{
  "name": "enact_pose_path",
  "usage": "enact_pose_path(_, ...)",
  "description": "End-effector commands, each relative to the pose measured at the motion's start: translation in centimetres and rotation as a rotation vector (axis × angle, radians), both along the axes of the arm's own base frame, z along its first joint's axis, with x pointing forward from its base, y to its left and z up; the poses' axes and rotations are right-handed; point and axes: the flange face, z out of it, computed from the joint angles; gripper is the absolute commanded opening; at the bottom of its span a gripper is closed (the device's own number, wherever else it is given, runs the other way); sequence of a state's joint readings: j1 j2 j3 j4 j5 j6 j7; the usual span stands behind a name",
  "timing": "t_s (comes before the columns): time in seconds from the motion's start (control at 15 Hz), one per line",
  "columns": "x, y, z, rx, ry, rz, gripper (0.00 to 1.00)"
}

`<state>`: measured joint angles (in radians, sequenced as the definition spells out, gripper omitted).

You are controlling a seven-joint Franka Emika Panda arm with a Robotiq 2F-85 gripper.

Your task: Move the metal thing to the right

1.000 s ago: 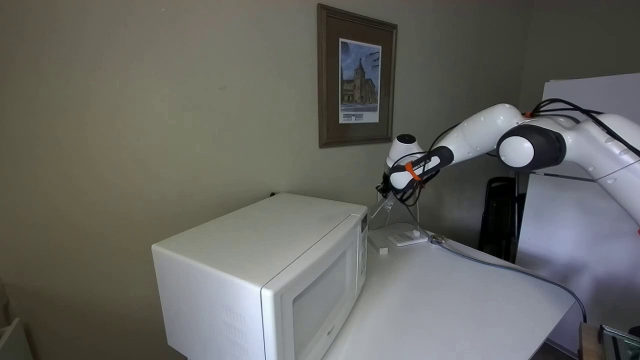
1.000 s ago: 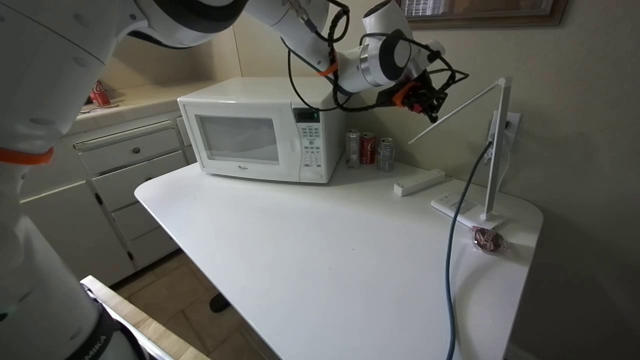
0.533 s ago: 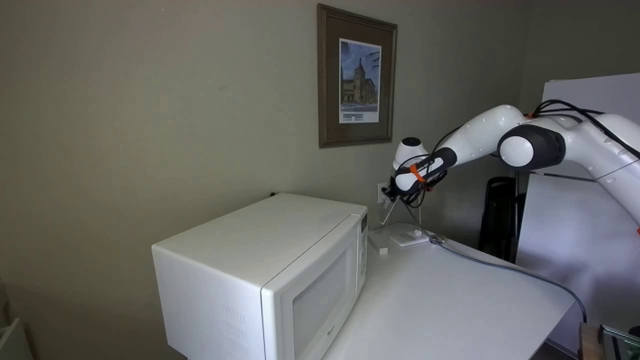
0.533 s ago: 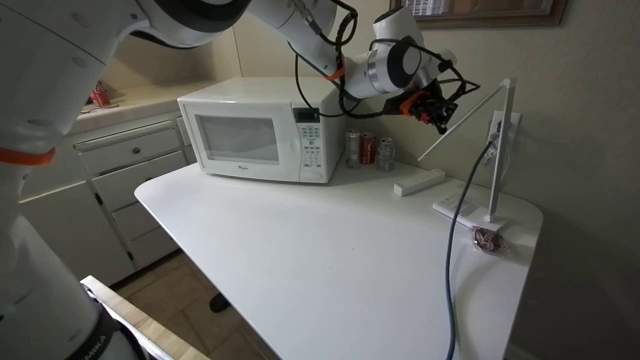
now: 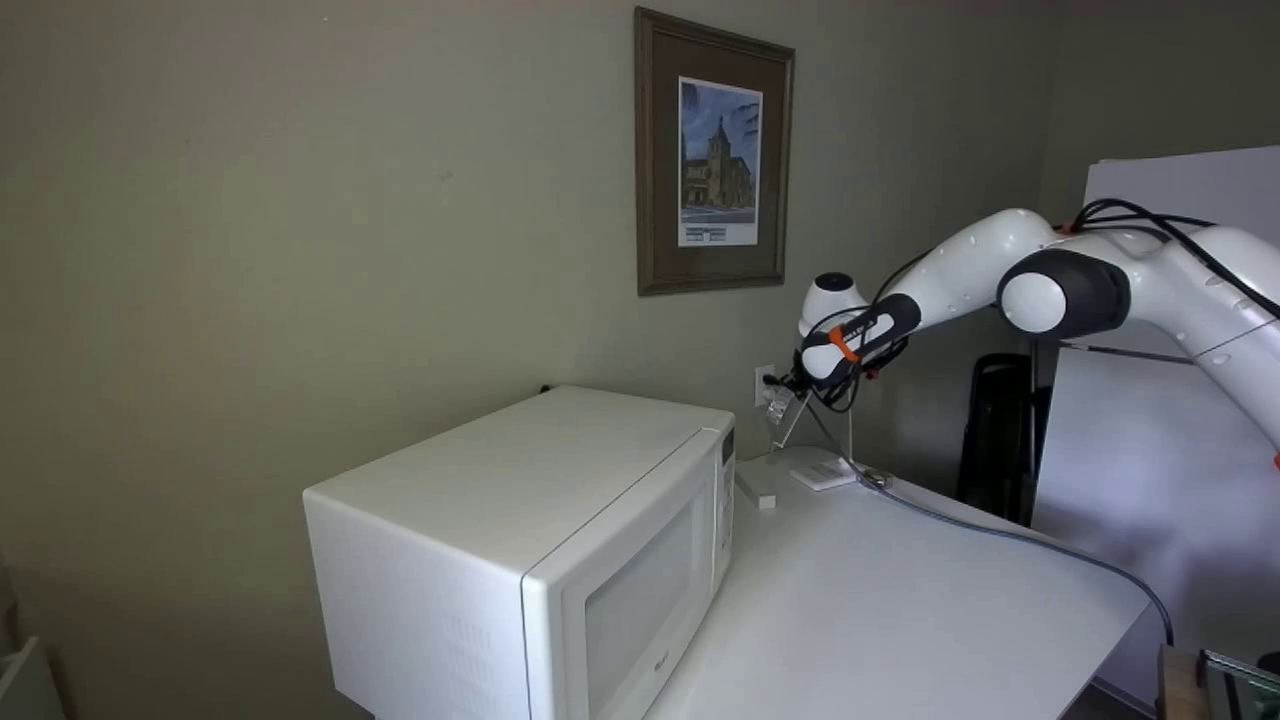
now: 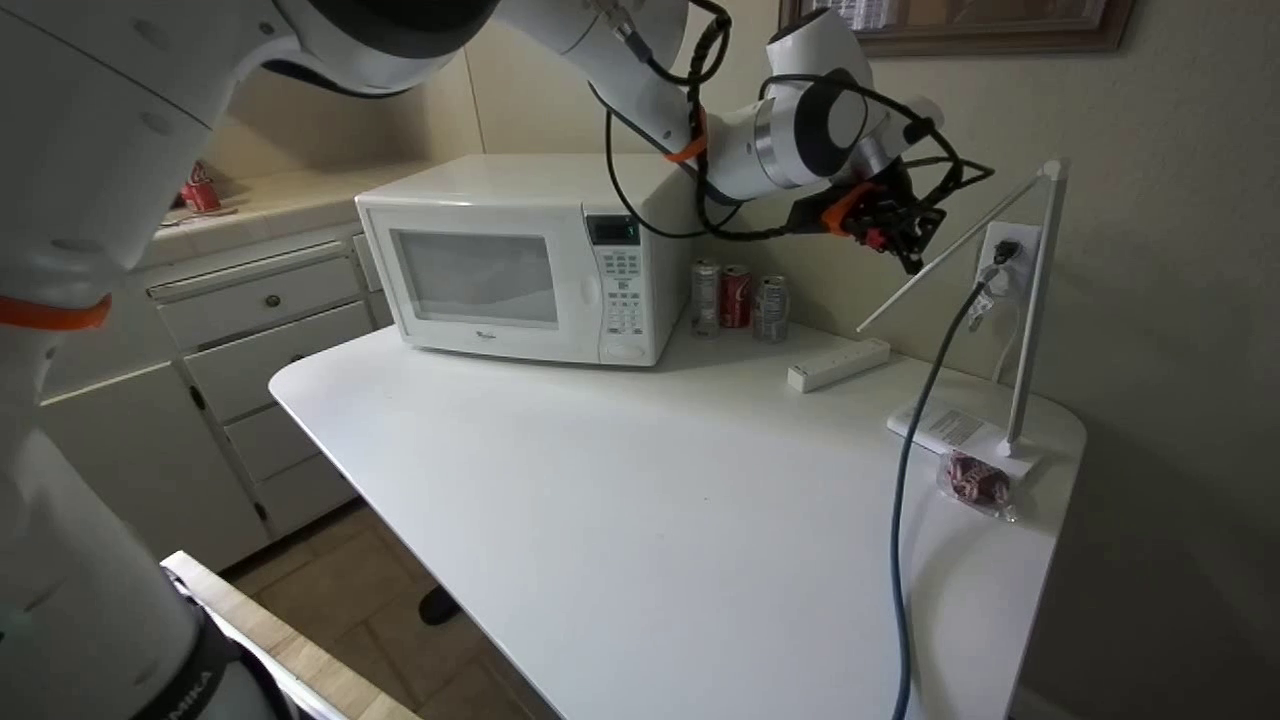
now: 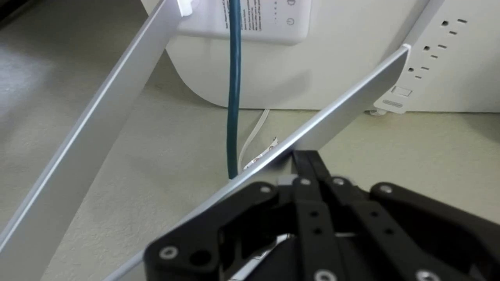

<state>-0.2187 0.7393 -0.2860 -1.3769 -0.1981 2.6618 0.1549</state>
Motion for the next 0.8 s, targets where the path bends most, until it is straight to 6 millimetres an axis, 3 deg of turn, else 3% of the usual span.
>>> enact_pose_path(0.0,-0.1,1.5,1.2,0.038,0.014,0.016,0.0)
enact_pose_path(0.27,0.8,6.0,4.4,0.072,0.029,0.092,0.0)
enact_pose_path(0.47,0.2,9.1,6.5,0.102,0.155,0.103,0.0)
enact_pose_path(0.53,-0.4,9.8,7.3,0.112,0.208,0.098,0.26)
enact_pose_path(0.6,-1.0,10.4,8.0,0.121,0.258,0.091,0.26)
enact_pose_path(0.73,-1.9,11.3,9.7,0.143,0.322,0.112,0.4)
